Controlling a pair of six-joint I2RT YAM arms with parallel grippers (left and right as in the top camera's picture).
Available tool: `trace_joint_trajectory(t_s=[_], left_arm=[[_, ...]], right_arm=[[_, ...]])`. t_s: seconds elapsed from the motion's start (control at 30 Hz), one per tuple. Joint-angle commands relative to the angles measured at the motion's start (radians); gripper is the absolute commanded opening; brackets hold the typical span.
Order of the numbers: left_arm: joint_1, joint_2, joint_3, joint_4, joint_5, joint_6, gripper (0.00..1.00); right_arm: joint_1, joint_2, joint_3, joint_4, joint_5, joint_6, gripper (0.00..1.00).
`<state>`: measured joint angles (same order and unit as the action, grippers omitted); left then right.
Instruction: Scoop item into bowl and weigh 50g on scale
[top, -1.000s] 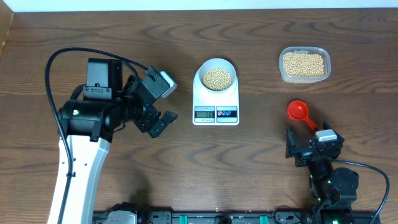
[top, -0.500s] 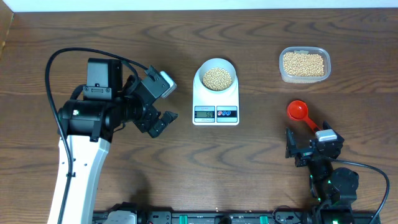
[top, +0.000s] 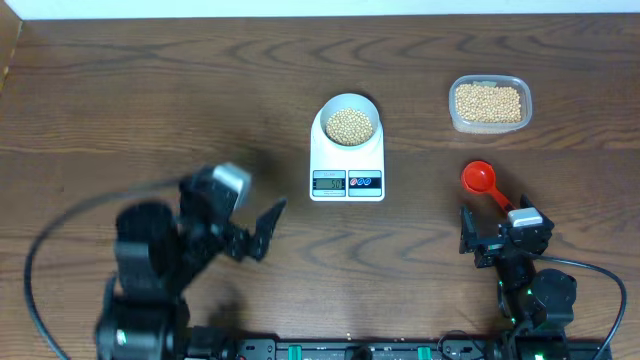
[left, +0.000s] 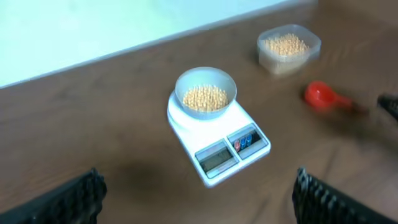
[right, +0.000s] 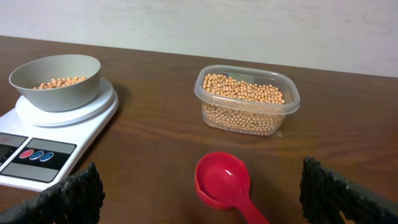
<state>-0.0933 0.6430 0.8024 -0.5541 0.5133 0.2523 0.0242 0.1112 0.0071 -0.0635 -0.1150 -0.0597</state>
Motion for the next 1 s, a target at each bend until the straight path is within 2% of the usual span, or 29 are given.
trace_joint_trajectory(t_s=[0.0, 0.17, 0.4, 0.67, 0.8, 0.97], left_arm=[[0.002, -0.195, -0.197, 0.117, -0.001, -0.183, 0.98], [0.002, -0.405, -0.409, 0.255, -0.001, -0.256, 0.98], [0.002, -0.555, -0.581, 0.341, -0.032, -0.296, 0.98], [0.002, -0.643, -0.674, 0.403, -0.209, -0.295, 0.98], [0.003, -0.642, -0.720, 0.472, -0.347, -0.295, 0.98], [0.003, -0.642, -0.762, 0.480, -0.462, -0.292, 0.98]], right_arm=[[0.006, 0.000, -0.002, -0.004, 0.004, 0.010, 0.99], [0.006, 0.000, -0.002, -0.004, 0.004, 0.010, 0.99], [0.006, 0.000, -0.002, -0.004, 0.004, 0.010, 0.99], [0.006, 0.000, -0.002, -0.004, 0.004, 0.010, 0.99], [0.006, 0.000, -0.002, -0.004, 0.004, 0.010, 0.99], [0.006, 0.000, -0.002, -0.004, 0.004, 0.010, 0.99]])
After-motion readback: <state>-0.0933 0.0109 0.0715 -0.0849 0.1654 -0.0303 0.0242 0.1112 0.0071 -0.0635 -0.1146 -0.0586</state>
